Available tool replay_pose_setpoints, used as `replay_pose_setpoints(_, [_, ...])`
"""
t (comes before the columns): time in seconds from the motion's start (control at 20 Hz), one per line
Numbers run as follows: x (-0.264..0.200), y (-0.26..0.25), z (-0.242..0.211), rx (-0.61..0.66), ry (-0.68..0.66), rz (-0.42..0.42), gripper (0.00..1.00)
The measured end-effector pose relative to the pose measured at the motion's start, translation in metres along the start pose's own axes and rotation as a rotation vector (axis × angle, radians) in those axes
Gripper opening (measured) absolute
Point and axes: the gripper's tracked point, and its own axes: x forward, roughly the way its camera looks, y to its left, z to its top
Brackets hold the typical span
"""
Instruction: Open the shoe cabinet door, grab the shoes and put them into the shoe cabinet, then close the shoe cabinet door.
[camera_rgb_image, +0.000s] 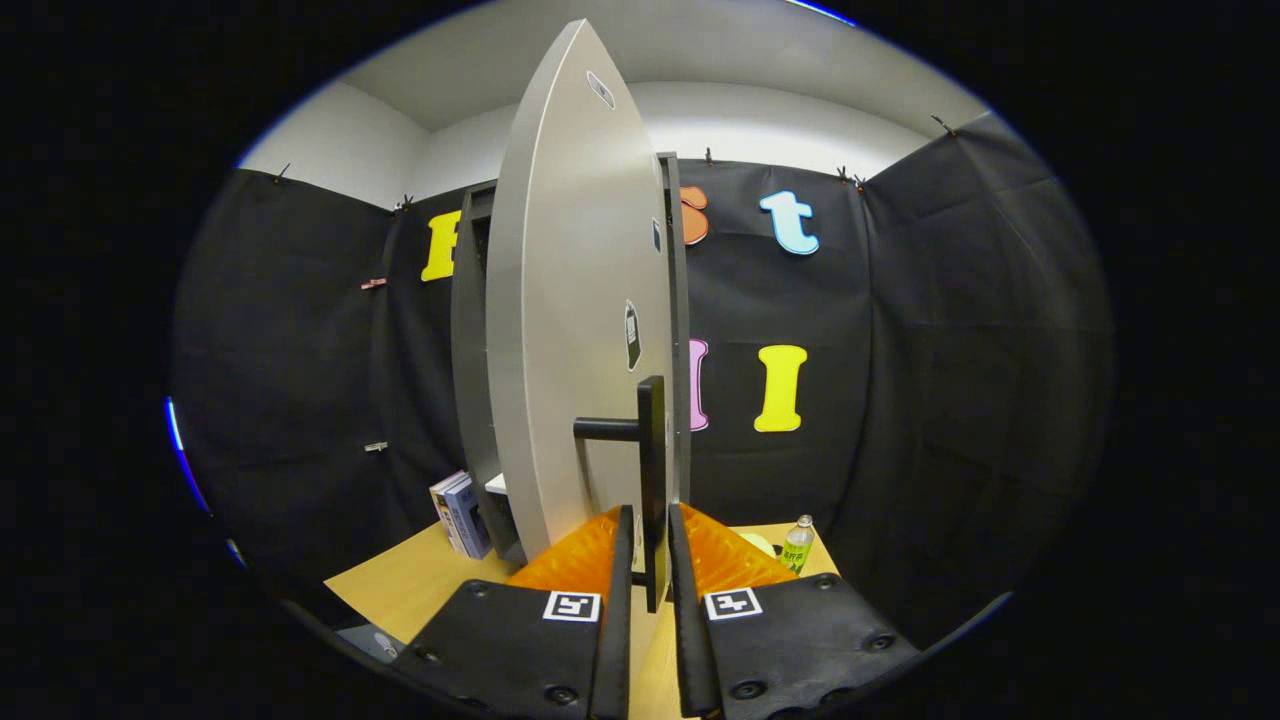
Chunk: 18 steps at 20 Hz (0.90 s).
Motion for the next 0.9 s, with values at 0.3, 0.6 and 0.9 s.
replay_pose_setpoints(0.3, [-0.011,-0.019,-0.003,0.023,-0.007,-0.057,0.24])
replay_pose_setpoints(0.6, [-0.034,-0.021,0.008,0.017,-0.068,-0.063,0.24])
replay_pose_setpoints(0.9, [-0.053,0.011,0.007,-0.009,-0.085,-0.009,0.23])
